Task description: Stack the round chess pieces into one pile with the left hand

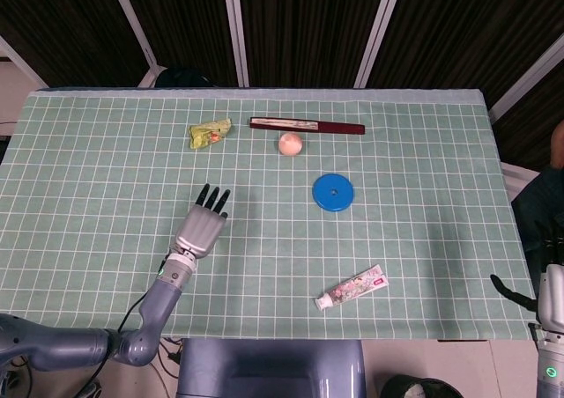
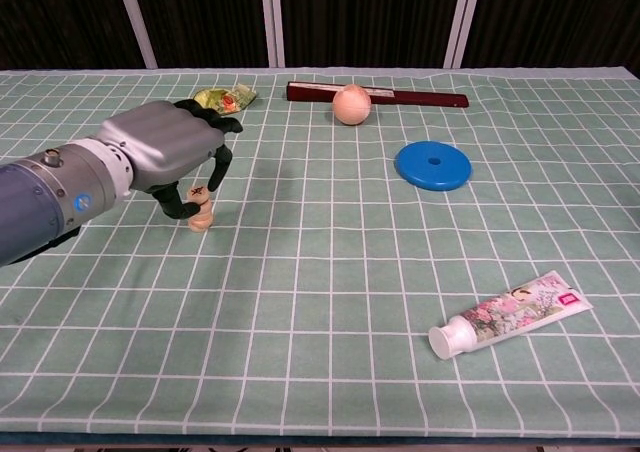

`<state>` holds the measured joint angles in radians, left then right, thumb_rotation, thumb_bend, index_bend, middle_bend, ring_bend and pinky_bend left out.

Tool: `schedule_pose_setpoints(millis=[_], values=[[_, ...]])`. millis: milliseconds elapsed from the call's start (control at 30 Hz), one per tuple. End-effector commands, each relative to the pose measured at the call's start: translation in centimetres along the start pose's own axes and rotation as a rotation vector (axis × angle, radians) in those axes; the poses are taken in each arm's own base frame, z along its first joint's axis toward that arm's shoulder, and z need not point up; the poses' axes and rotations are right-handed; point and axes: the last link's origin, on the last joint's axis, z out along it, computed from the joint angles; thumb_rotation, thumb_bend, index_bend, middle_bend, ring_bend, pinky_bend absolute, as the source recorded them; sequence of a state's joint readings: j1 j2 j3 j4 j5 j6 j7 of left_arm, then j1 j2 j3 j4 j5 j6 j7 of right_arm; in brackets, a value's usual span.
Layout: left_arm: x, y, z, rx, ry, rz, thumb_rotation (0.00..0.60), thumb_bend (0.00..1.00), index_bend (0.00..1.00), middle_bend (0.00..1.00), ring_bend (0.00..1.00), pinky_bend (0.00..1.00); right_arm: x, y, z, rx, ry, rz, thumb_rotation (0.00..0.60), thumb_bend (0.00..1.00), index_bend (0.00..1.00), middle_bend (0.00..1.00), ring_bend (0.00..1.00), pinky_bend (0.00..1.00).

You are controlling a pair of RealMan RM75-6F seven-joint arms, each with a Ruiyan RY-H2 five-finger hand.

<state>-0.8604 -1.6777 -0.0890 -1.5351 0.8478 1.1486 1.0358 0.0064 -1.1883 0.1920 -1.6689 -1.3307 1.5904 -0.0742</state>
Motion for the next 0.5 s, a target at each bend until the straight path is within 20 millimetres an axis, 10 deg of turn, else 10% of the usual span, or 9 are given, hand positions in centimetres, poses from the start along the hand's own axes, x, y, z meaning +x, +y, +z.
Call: schedule_pose_setpoints(millis=[33,500], values=[[-0.01,0.10,0.00,-0.003,-0.001,0.003,0.600,0.31,0.47,0.03,0.00,0.00,0.00,0.00,0.00,0.000,0.000,-0.001,0.600,0.23,0.09,0.01,0.00,0.00],[0.17,0.21,-0.04,0.001,0.009,0.017,0.600,0.31,0.45,0.03,0.00,0.00,0.01,0.03,0.04,-0.001,-0.001,0.001,0.600,0.23,0.09,0.01,0.00,0.00]])
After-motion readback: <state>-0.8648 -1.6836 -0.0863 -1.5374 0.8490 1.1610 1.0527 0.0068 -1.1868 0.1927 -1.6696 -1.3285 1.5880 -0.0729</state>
